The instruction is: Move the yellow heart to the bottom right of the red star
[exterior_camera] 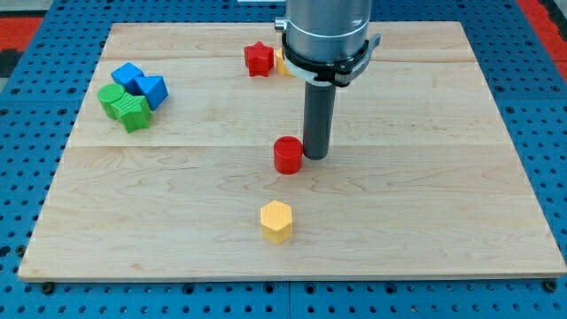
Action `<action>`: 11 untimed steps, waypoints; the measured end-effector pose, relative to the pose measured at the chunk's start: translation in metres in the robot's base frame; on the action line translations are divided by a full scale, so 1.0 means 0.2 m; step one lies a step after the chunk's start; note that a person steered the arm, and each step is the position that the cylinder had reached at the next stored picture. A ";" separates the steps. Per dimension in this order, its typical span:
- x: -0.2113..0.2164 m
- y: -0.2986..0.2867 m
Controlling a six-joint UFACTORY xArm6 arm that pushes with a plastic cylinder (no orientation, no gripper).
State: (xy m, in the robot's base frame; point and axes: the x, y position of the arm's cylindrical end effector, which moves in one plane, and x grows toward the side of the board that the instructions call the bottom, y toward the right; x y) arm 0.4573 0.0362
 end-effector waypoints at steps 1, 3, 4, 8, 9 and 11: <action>0.00 -0.01; -0.74 0.44; -1.21 0.15; -0.99 0.34; -1.14 -0.02; -0.72 -0.13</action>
